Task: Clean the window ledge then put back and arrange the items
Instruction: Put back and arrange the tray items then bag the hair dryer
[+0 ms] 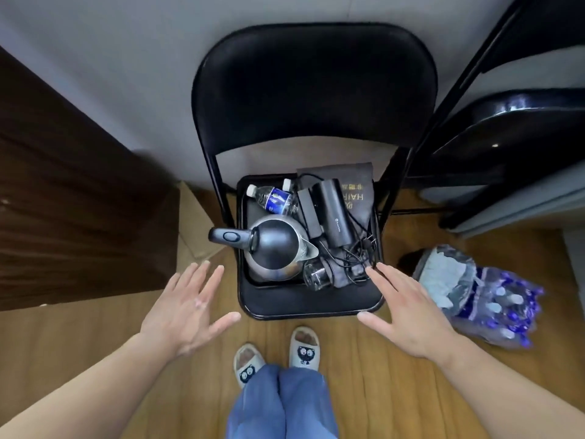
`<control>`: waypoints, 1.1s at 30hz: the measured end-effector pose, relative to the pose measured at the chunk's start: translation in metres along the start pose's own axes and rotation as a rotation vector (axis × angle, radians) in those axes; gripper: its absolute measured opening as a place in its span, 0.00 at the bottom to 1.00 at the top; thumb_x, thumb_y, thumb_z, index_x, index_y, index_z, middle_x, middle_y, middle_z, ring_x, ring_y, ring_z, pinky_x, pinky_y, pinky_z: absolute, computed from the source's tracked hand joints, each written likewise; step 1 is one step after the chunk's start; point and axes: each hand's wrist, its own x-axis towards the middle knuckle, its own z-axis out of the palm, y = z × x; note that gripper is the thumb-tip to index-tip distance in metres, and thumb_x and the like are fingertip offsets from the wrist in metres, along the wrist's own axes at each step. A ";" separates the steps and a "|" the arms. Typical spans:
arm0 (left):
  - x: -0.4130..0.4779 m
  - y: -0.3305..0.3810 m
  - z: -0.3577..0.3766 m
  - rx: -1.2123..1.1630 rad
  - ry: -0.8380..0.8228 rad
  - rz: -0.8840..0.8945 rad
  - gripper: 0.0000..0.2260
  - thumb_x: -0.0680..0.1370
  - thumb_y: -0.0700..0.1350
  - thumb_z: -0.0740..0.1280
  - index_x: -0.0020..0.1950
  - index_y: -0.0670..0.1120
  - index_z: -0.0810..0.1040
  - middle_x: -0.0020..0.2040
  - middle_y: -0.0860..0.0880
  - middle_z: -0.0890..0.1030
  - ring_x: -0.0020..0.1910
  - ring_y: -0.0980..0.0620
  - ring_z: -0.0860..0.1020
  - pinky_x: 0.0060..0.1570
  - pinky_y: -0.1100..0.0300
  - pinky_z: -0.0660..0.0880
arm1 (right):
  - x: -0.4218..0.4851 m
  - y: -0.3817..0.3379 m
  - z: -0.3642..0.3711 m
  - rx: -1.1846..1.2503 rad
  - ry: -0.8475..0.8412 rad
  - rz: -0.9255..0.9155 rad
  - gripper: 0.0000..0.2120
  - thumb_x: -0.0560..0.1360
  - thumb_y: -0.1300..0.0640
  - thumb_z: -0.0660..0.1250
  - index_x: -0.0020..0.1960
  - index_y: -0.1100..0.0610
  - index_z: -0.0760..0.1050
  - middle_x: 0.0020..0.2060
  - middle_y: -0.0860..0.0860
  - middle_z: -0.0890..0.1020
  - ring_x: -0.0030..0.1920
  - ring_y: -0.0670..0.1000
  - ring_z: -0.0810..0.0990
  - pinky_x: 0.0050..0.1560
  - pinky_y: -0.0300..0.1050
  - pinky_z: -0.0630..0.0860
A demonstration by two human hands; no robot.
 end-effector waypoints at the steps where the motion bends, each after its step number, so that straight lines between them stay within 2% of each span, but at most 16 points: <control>1: 0.008 0.002 0.011 -0.006 -0.014 0.000 0.53 0.70 0.80 0.34 0.84 0.47 0.53 0.82 0.42 0.58 0.81 0.41 0.56 0.79 0.44 0.56 | 0.006 0.005 0.010 -0.005 -0.018 0.012 0.44 0.72 0.22 0.47 0.81 0.44 0.50 0.80 0.47 0.56 0.79 0.49 0.55 0.78 0.51 0.56; 5: 0.042 0.013 0.053 -0.056 -0.065 -0.010 0.54 0.68 0.81 0.35 0.84 0.46 0.48 0.83 0.42 0.57 0.81 0.43 0.56 0.79 0.48 0.57 | 0.027 0.025 0.046 -0.011 -0.066 0.049 0.42 0.73 0.24 0.50 0.81 0.43 0.47 0.80 0.47 0.54 0.79 0.49 0.53 0.77 0.51 0.57; 9: 0.073 0.028 0.078 -0.178 -0.076 -0.070 0.57 0.65 0.82 0.38 0.84 0.46 0.46 0.82 0.44 0.58 0.78 0.44 0.60 0.75 0.49 0.63 | 0.052 0.040 0.072 0.013 -0.060 0.064 0.43 0.72 0.23 0.51 0.80 0.41 0.46 0.80 0.47 0.53 0.79 0.50 0.53 0.75 0.53 0.61; 12: 0.092 0.034 0.094 -0.289 -0.037 -0.113 0.57 0.63 0.84 0.41 0.83 0.49 0.49 0.77 0.46 0.65 0.73 0.44 0.65 0.69 0.48 0.69 | 0.064 0.050 0.087 0.071 0.020 0.051 0.42 0.70 0.22 0.52 0.79 0.38 0.49 0.79 0.47 0.55 0.78 0.51 0.57 0.74 0.55 0.64; 15: 0.104 0.035 0.112 -0.400 -0.029 -0.155 0.57 0.60 0.86 0.43 0.81 0.54 0.50 0.78 0.49 0.63 0.76 0.44 0.64 0.69 0.46 0.71 | 0.067 0.065 0.094 0.190 0.120 0.020 0.38 0.70 0.26 0.59 0.76 0.36 0.54 0.78 0.45 0.58 0.76 0.51 0.62 0.73 0.56 0.66; 18: 0.110 0.036 0.123 -0.521 -0.005 -0.194 0.55 0.61 0.85 0.48 0.81 0.55 0.52 0.77 0.49 0.62 0.75 0.43 0.67 0.69 0.47 0.71 | 0.070 0.079 0.098 0.356 0.255 0.047 0.36 0.69 0.31 0.65 0.73 0.41 0.64 0.76 0.44 0.62 0.74 0.46 0.63 0.72 0.54 0.67; 19: 0.112 0.038 0.123 -0.550 0.017 -0.204 0.54 0.61 0.84 0.51 0.80 0.54 0.54 0.75 0.50 0.63 0.73 0.43 0.69 0.67 0.48 0.72 | 0.072 0.084 0.100 0.381 0.279 0.081 0.37 0.68 0.30 0.65 0.74 0.42 0.64 0.76 0.44 0.62 0.74 0.44 0.62 0.73 0.53 0.66; 22: 0.114 0.041 0.121 -0.590 0.053 -0.234 0.53 0.62 0.82 0.56 0.79 0.53 0.58 0.69 0.50 0.64 0.68 0.42 0.72 0.57 0.49 0.73 | 0.077 0.091 0.107 0.403 0.153 0.158 0.46 0.64 0.21 0.62 0.77 0.35 0.53 0.78 0.43 0.57 0.77 0.44 0.58 0.73 0.54 0.66; 25: 0.119 0.042 0.120 -0.645 0.086 -0.265 0.52 0.61 0.80 0.57 0.79 0.53 0.58 0.69 0.51 0.63 0.67 0.40 0.73 0.54 0.48 0.73 | 0.089 0.094 0.116 0.431 0.053 0.162 0.49 0.60 0.16 0.60 0.74 0.26 0.43 0.80 0.43 0.54 0.79 0.47 0.56 0.72 0.58 0.68; 29: 0.125 0.044 0.120 -0.609 0.102 -0.258 0.51 0.61 0.79 0.56 0.77 0.52 0.61 0.69 0.52 0.62 0.64 0.40 0.75 0.51 0.50 0.74 | 0.102 0.099 0.116 0.424 0.029 0.192 0.58 0.55 0.14 0.58 0.78 0.34 0.44 0.80 0.46 0.57 0.78 0.50 0.57 0.76 0.55 0.61; 33: 0.128 0.045 0.121 -0.669 0.142 -0.255 0.49 0.61 0.78 0.61 0.76 0.53 0.62 0.68 0.54 0.63 0.64 0.43 0.75 0.56 0.49 0.76 | 0.107 0.104 0.123 0.482 0.053 0.160 0.59 0.53 0.15 0.62 0.78 0.32 0.45 0.79 0.46 0.57 0.78 0.51 0.57 0.72 0.62 0.66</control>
